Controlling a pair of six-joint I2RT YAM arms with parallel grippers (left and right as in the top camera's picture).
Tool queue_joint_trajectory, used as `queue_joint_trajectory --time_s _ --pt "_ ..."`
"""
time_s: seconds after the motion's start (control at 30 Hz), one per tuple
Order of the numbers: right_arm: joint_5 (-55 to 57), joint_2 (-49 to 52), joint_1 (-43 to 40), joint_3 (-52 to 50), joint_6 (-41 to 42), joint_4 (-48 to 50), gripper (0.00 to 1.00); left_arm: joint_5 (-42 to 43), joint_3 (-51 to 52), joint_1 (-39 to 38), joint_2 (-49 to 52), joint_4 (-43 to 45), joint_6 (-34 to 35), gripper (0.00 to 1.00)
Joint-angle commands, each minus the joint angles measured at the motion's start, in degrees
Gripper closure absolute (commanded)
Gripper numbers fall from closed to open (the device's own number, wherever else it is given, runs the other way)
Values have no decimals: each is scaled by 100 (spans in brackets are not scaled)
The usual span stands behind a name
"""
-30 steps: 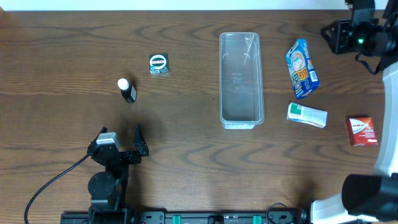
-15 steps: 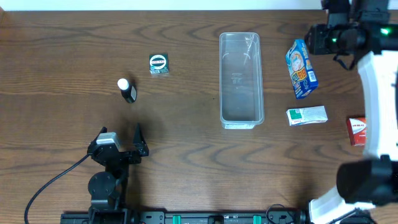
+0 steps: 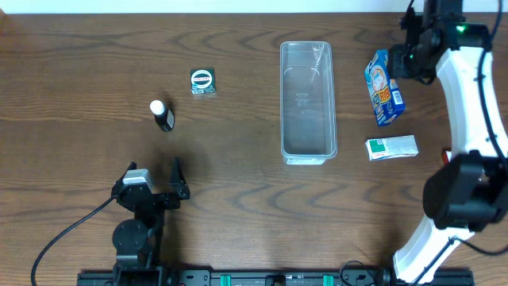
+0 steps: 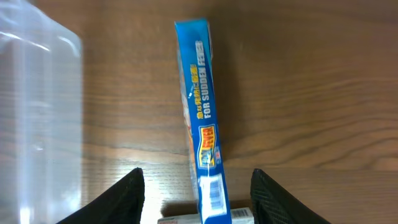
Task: Pack container
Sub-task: 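Lift the blue box upright with the right gripper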
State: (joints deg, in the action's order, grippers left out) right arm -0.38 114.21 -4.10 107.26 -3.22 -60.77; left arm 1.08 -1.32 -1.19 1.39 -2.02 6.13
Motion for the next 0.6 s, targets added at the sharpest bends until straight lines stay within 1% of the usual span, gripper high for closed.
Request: queue_joint_trajectory --time_s 0.0,0.2,0.3,0.43,0.47,0.5,0.57 --pt "146 409 -114 50 -28 -2 46 -151 109 -17 -42 -221 -35 2" --pt "144 907 -227 50 -31 13 46 -151 109 -17 -42 -221 -35 2" --pt "138 1069 -227 50 -81 17 48 -151 109 -17 -42 -221 -35 2" --pt "-151 1255 -221 50 -168 37 51 -151 109 -17 -39 -221 -35 2" --pt "-168 1290 -221 50 -170 42 52 -151 109 -17 -42 -221 -35 2" --pt "-177 1303 -221 50 -170 50 56 -151 109 -17 -42 -219 -35 2" --pt "-177 1320 -221 50 -173 57 66 -151 109 -17 -42 -221 -35 2"
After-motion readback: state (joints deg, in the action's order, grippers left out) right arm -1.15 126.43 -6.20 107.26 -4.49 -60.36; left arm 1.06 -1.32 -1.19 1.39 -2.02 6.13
